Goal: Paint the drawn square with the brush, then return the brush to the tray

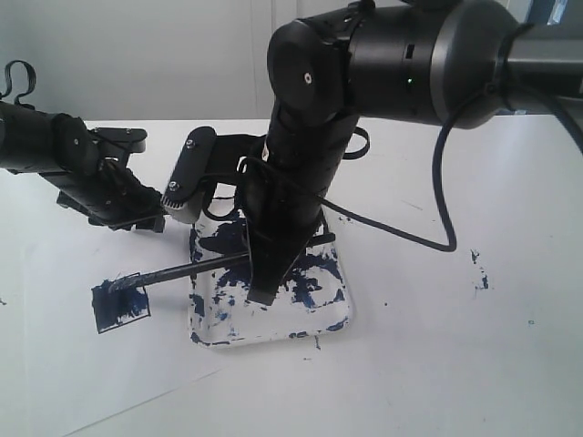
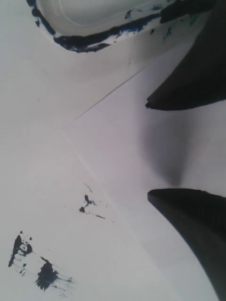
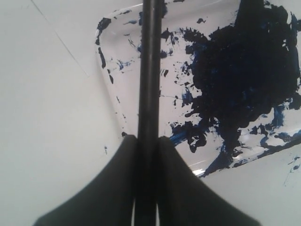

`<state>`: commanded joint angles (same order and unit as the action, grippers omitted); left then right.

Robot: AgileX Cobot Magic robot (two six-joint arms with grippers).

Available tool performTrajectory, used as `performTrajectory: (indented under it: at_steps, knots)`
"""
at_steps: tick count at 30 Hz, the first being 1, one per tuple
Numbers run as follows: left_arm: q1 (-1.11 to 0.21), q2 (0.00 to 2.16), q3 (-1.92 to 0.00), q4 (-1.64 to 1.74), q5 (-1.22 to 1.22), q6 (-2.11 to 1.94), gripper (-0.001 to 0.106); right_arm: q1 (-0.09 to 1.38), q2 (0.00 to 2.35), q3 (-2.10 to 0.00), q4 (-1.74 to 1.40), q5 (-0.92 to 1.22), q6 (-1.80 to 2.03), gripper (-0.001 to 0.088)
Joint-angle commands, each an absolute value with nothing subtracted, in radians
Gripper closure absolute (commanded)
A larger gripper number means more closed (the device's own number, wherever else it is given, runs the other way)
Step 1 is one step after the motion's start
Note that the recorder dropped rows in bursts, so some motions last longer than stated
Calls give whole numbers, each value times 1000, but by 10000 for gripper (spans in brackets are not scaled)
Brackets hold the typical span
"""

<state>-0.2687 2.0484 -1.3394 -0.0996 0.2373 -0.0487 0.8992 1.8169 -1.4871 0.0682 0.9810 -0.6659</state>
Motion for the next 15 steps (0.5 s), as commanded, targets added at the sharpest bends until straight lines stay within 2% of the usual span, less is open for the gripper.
performTrajectory:
  at_steps: [15]
  knots:
    - [-269,2049,-1339,-100,239,-49,502,899,1864,-1487,0,942,-574,868]
